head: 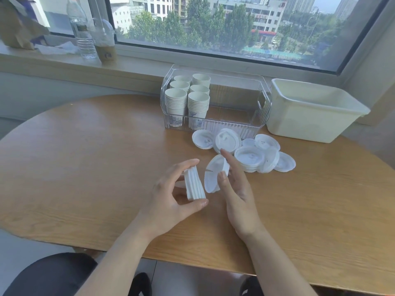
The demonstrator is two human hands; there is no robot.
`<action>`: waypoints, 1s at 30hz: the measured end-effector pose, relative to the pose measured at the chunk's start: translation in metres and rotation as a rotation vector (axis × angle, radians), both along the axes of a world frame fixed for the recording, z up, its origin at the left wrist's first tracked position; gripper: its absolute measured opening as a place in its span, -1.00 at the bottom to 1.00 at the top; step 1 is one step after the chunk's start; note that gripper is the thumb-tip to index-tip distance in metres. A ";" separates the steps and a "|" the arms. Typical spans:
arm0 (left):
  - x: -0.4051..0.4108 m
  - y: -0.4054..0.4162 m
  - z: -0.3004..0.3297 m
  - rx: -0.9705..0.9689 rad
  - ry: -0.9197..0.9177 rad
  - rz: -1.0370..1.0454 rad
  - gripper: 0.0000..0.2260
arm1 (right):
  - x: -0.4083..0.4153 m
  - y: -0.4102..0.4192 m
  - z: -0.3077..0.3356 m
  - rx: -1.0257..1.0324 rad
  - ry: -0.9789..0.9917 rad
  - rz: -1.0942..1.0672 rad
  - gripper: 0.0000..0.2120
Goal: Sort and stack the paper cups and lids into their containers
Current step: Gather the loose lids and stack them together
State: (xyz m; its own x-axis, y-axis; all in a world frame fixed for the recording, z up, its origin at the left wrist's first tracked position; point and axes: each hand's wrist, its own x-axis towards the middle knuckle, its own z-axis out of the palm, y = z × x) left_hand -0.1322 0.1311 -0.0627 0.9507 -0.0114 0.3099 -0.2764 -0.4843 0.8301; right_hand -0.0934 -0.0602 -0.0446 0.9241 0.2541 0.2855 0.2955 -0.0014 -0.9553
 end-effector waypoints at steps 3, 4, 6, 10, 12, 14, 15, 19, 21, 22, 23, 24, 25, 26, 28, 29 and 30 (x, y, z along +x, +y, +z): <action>0.001 0.000 -0.001 0.010 -0.005 0.002 -0.23 | 0.000 0.000 -0.002 0.059 -0.011 -0.015 -0.54; 0.002 0.000 -0.001 0.005 -0.010 0.001 -0.23 | 0.000 0.000 -0.003 0.083 -0.004 -0.016 -0.53; 0.002 -0.001 -0.001 -0.021 -0.018 0.002 -0.24 | 0.000 0.000 -0.003 0.111 0.021 -0.019 -0.52; 0.001 0.000 -0.001 -0.117 -0.012 0.037 -0.25 | 0.001 0.000 -0.004 0.093 0.046 -0.013 -0.59; 0.001 0.001 0.000 -0.162 -0.018 0.056 -0.25 | 0.002 0.000 -0.006 0.064 0.047 0.021 -0.59; 0.001 0.002 0.000 -0.185 -0.029 0.066 -0.25 | 0.002 0.000 -0.005 0.009 0.044 0.065 -0.59; 0.000 0.003 0.000 -0.188 -0.032 0.067 -0.25 | 0.001 0.001 -0.005 -0.020 0.042 0.085 -0.59; 0.000 0.004 -0.001 -0.162 -0.030 0.043 -0.24 | -0.001 0.002 -0.001 -0.078 0.028 0.142 -0.64; 0.000 0.003 -0.001 -0.167 -0.029 0.026 -0.23 | 0.000 0.002 0.000 -0.096 0.024 0.148 -0.68; 0.000 0.003 -0.001 -0.172 -0.030 0.017 -0.23 | -0.001 0.001 0.000 -0.111 0.025 0.141 -0.71; 0.001 0.003 -0.001 -0.177 -0.030 0.008 -0.22 | -0.001 0.002 0.000 -0.123 0.032 0.128 -0.74; 0.001 0.004 -0.001 -0.183 -0.031 0.001 -0.22 | 0.000 0.002 0.000 -0.125 0.040 0.118 -0.76; 0.001 0.004 -0.002 -0.187 -0.032 0.000 -0.22 | 0.000 0.002 0.000 -0.113 0.045 0.113 -0.78; 0.001 0.004 -0.003 -0.190 -0.034 0.004 -0.22 | 0.000 0.002 0.000 -0.091 0.044 0.115 -0.79; 0.001 0.004 -0.004 -0.203 -0.039 0.018 -0.21 | 0.001 0.002 0.001 -0.033 0.042 0.119 -0.77; 0.001 0.005 -0.004 -0.211 -0.043 0.025 -0.21 | 0.001 0.002 0.001 -0.011 0.043 0.118 -0.74; 0.001 0.005 -0.004 -0.216 -0.046 0.031 -0.21 | 0.002 0.001 0.000 0.000 0.042 0.118 -0.70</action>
State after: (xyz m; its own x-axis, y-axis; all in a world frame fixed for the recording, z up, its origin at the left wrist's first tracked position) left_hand -0.1307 0.1359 -0.0663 0.9342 0.0893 0.3454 -0.3044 -0.3054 0.9023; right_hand -0.0919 -0.0589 -0.0441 0.8991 0.3614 0.2471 0.2532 0.0313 -0.9669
